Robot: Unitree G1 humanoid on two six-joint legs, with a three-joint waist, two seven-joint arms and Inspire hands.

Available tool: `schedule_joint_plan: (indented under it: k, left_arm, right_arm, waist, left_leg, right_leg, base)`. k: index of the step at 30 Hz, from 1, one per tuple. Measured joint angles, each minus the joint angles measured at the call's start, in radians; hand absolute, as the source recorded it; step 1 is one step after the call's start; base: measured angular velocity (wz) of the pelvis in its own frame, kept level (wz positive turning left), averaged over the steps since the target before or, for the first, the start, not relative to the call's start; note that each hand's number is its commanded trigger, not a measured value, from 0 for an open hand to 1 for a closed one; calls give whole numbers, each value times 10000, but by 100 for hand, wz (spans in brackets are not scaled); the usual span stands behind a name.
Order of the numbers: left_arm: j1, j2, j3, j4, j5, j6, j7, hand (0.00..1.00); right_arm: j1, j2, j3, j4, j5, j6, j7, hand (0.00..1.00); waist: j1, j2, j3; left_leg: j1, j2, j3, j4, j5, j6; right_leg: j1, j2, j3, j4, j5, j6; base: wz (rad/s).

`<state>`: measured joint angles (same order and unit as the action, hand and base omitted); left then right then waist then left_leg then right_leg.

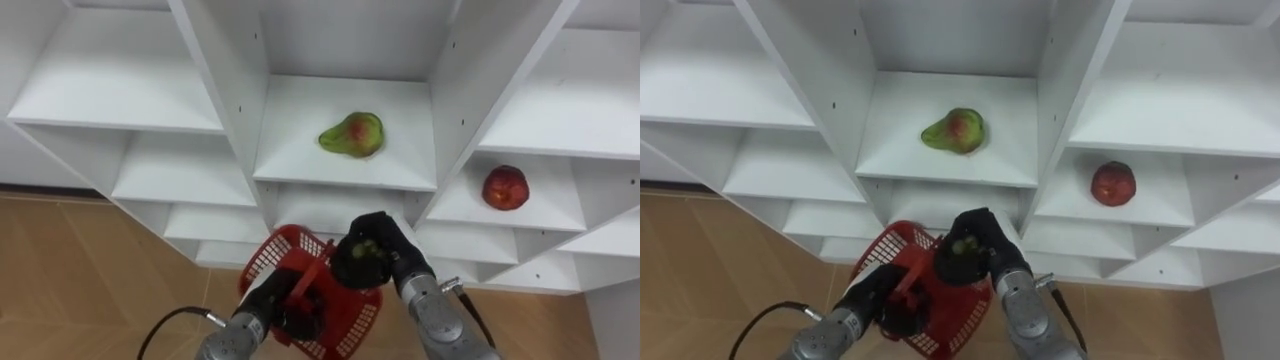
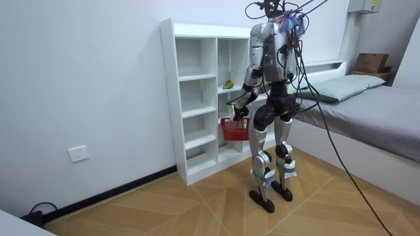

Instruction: Collect fruits from the closet

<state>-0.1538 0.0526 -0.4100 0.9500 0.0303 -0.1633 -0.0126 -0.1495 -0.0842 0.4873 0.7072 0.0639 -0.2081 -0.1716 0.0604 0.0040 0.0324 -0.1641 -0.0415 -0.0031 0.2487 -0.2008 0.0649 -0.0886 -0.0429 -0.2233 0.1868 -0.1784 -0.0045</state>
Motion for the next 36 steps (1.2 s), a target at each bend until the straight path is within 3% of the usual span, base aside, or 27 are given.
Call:
schedule_joint_plan:
  k: [7,11,21,22,23,24,25,36]
  left_arm:
    - [5,-130,4,-283,-5,-1,0,100]
    - [-1,-183,-62,-399,-770,-108,8,100]
    - [-1,-149,-262,-403,-1177,-108,-37,100]
    - [-1,-147,-262,-403,-1177,-108,-39,100]
    - [-1,-144,-262,-403,-1177,-108,-43,100]
    - [-1,-143,-262,-403,-1177,-108,-44,100]
    - [-1,-141,-262,-403,-1177,-108,-47,100]
    - [1,-58,-260,-400,-1306,-107,-134,100]
  right_arm:
    - [22,-1,6,281,487,-1,61,100]
    - [11,2,7,441,1081,-3,138,100]
    - [23,-2,14,662,1336,7,231,98]
    - [23,-3,14,664,1336,7,231,79]
    - [23,-3,14,664,1336,7,231,38]
    - [23,-3,14,664,1336,7,231,15]
    - [23,-3,14,666,1336,7,231,0]
    - [32,-7,12,1085,1275,29,231,0]
  waist:
    - [1,3,10]
    - [7,4,9]
    - [16,20,-1]
    - [16,24,-4]
    - [16,30,-7]
    - [17,33,-9]
    - [17,37,-11]
    - [20,193,-62]
  left_leg:
    - [-16,1,19,1,0,0]
    - [-5,1,16,1,0,0]
    - [-5,4,21,10,0,0]
    - [1,4,23,11,0,0]
    - [4,4,24,12,0,0]
    - [5,4,25,13,0,0]
    - [7,4,25,14,0,0]
    - [37,26,144,19,2,-4]
  right_leg:
    - [-12,1,25,3,0,0]
    - [-9,1,32,5,0,0]
    - [-7,4,37,5,0,0]
    - [-3,4,39,5,0,0]
    - [-1,4,41,6,0,0]
    - [0,4,42,5,0,0]
    - [1,4,43,6,0,0]
    - [11,16,95,5,0,0]
  base:
    - [0]
    - [0]
    - [0]
    - [0]
    - [0]
    - [0]
    - [0]
    - [-2]
